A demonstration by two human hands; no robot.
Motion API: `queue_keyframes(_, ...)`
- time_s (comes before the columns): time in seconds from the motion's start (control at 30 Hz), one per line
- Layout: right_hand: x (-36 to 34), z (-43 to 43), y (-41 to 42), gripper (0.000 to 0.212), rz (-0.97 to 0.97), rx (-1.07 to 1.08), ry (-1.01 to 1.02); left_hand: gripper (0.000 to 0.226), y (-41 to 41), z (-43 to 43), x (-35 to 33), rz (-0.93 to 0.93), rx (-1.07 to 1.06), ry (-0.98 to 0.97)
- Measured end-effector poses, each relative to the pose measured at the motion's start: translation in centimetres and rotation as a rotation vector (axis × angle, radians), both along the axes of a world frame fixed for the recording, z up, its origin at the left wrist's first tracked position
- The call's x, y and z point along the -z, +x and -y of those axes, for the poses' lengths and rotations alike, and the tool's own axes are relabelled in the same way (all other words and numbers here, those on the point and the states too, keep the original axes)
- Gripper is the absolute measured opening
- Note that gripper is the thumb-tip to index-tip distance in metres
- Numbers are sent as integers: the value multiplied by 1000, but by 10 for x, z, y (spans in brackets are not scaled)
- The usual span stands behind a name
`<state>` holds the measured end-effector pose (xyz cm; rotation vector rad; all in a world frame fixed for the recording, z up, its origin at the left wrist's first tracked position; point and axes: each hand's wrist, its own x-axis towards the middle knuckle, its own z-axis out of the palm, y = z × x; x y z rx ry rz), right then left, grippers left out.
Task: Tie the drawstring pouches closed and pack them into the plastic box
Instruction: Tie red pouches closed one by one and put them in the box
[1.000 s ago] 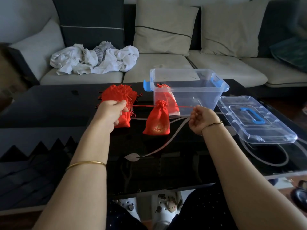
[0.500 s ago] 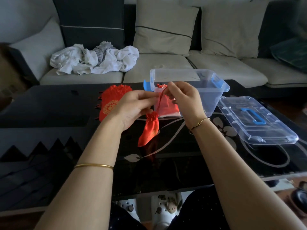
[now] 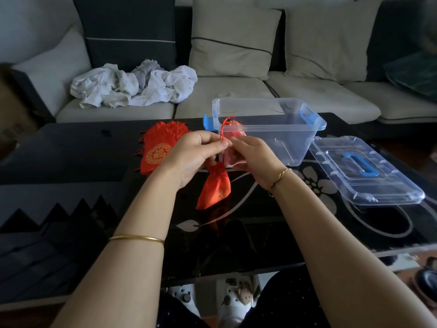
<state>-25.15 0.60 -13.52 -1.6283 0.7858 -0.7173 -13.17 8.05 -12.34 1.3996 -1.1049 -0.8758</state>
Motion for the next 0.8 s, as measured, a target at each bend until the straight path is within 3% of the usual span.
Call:
queue_keyframes(0.13, -4, 4, -6, 34, 89, -56, 214, 15, 2, 2, 2, -39, -81, -43)
queue_keyframes(0.2, -4, 4, -12, 31, -54, -169, 247, 16, 3, 3, 4, -31, -101, -51)
queue_keyframes(0.3, 0, 4, -14, 23, -339, -169, 47, 18, 2, 2, 4, 19, -66, -22)
queue_keyframes(0.37, 4, 7, -10, 22, -271, -19, -85, 19, 1, 1, 2, 78, -17, -16)
queue_keyframes(0.43, 3, 8, -5, 21, -67, 60, -68, 20, 0, 2, 1, 241, 4, -56)
queue_keyframes(0.53, 8, 8, -2, 20, 44, -49, 93, 25, -3, 5, 3, 592, -44, -192)
queue_keyframes(0.6, 12, 9, -3, 20, 41, -124, 192, 26, -6, 4, 5, 723, -91, -256)
queue_keyframes(0.8, 12, 13, -11, 15, 117, -308, 390, 31, -7, 4, 7, 750, -205, -368)
